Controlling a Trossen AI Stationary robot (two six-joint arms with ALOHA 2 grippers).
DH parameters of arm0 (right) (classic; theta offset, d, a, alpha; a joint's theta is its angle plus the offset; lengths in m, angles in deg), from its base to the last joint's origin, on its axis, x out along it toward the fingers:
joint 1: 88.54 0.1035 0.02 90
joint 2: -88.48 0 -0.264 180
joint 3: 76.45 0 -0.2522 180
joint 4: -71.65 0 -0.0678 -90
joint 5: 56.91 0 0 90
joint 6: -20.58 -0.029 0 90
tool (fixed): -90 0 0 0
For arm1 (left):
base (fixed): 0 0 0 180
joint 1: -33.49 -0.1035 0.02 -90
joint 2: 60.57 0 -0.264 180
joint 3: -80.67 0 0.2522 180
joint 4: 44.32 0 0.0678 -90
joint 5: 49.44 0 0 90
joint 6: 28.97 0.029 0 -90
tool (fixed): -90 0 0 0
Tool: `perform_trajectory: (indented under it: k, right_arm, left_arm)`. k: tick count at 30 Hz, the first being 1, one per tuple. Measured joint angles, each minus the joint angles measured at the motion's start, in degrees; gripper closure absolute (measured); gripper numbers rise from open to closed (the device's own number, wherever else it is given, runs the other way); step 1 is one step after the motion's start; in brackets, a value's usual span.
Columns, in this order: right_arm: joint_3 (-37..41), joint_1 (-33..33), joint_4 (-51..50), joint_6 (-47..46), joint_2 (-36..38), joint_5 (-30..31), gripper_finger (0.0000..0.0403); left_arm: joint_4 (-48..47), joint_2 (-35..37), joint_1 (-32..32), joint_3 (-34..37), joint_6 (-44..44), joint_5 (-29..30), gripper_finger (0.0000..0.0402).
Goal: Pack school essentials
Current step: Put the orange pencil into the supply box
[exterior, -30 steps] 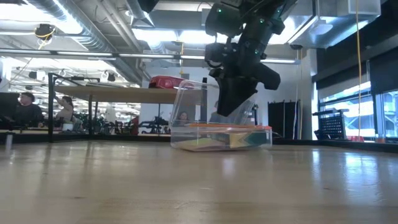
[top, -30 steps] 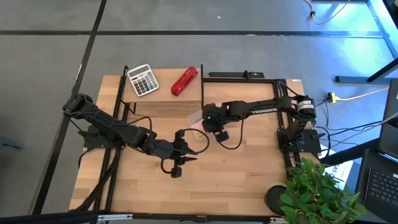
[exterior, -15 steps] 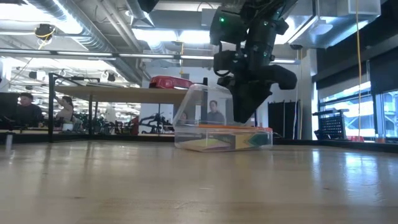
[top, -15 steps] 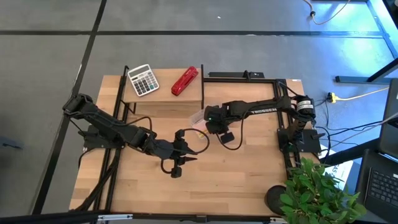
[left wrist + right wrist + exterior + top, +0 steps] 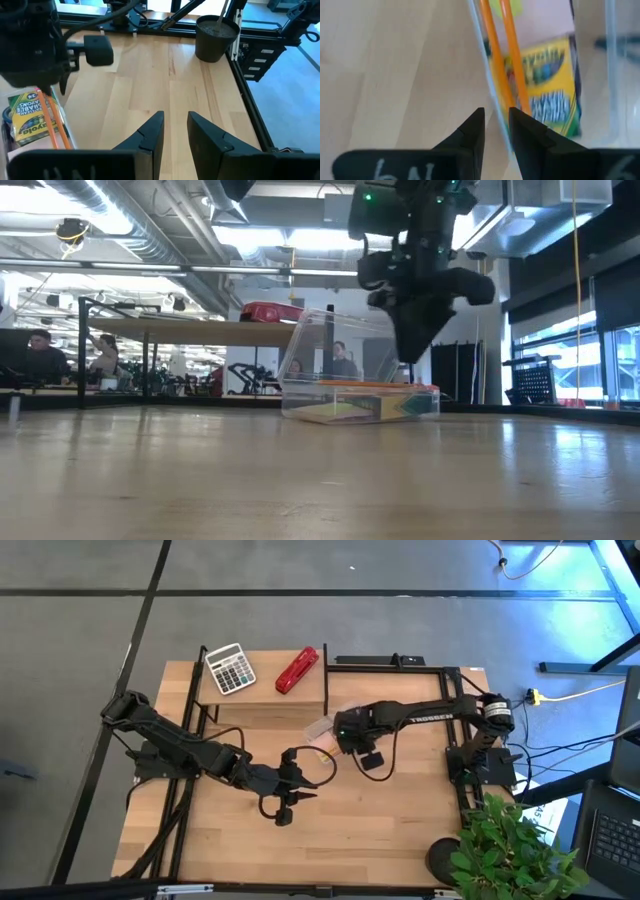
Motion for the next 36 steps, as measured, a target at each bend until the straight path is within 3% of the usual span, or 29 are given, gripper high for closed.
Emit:
perform_trajectory:
  k: [8, 16, 20, 31, 36]
  right_arm:
    - [3.61, -0.08, -3.09, -6.11, 8.05, 0.14, 0.0313]
    - [13.89, -2.99, 6.2, -13.3, 16.97, 2.21, 0.0313]
    - [19.36, -5.43, 11.91, -15.98, 17.37, 8.93, 0.0313]
    - [28.88, -10.95, 26.6, -15.7, 17.37, 11.2, 0.0313]
    - [32.1, -12.51, 31.93, -15.41, 17.37, 8.86, 0.0313]
  left_arm:
    - [-0.02, -0.02, 0.0, 0.0, 0.04, 0.02, 0.0324]
    - [-0.07, -0.02, -0.04, 0.0, 0.22, 0.01, 0.0324]
    - [-0.07, -0.02, -0.04, 0.0, 0.2, 0.02, 0.0324]
    - [-0.04, -0.02, -0.04, 0.0, 0.0, 0.02, 0.0324]
    - [-0.07, -0.02, -0.04, 0.0, 0.0, 0.39, 0.0324]
